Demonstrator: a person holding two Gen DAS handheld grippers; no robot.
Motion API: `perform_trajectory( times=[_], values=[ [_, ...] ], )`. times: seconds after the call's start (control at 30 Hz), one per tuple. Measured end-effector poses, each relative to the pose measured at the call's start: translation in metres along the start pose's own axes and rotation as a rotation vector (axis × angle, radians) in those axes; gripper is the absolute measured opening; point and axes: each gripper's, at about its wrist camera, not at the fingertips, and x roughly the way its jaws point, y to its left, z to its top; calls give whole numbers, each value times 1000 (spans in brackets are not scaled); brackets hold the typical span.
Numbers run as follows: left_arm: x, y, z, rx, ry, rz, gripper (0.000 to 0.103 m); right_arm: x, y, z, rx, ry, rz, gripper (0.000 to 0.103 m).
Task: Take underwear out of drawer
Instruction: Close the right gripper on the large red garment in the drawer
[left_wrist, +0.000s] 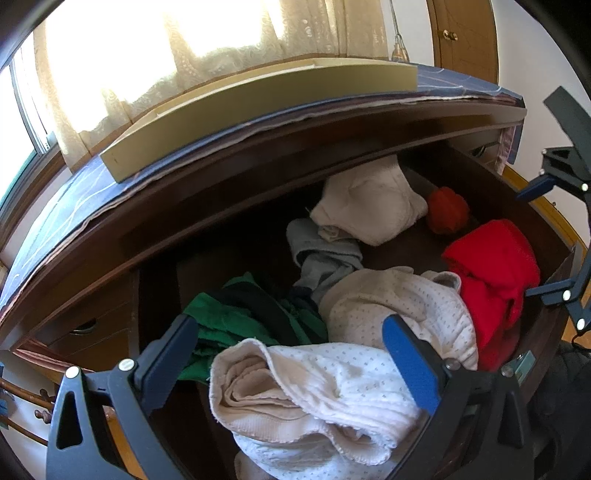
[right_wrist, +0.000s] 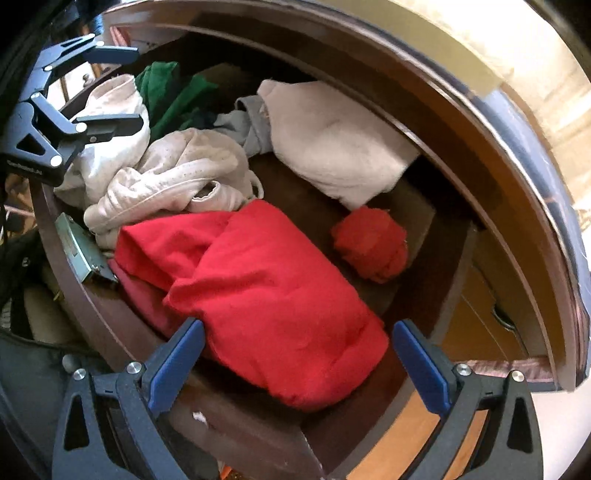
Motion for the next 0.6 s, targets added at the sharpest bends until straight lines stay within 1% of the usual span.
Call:
perform_trajectory(
  times=[0.13, 0.17, 0.27, 0.3, 0.4, 0.53, 0.6],
  values=[
    [1, -1, 0, 6, 8, -1, 102, 7, 1, 9, -8, 8, 94, 102],
    [1, -2, 0, 9, 9, -1, 102, 10, 0, 12, -7, 16, 130, 102],
    [1, -1, 0, 7, 10, -2, 102, 22, -6, 17, 13, 66, 248, 102],
    [1, -1, 0, 6, 10, -4, 102, 25, -7, 18, 16, 79, 271, 102],
    [1, 0, 0, 4, 12, -9, 102, 28, -10, 20, 8, 103, 298, 102],
    [1, 2, 0, 2, 12, -14, 102, 43, -24, 21, 24, 175, 323, 102],
    [1, 2, 0, -1, 13, -18, 102, 45, -24, 20, 18, 184, 304, 96]
  ],
)
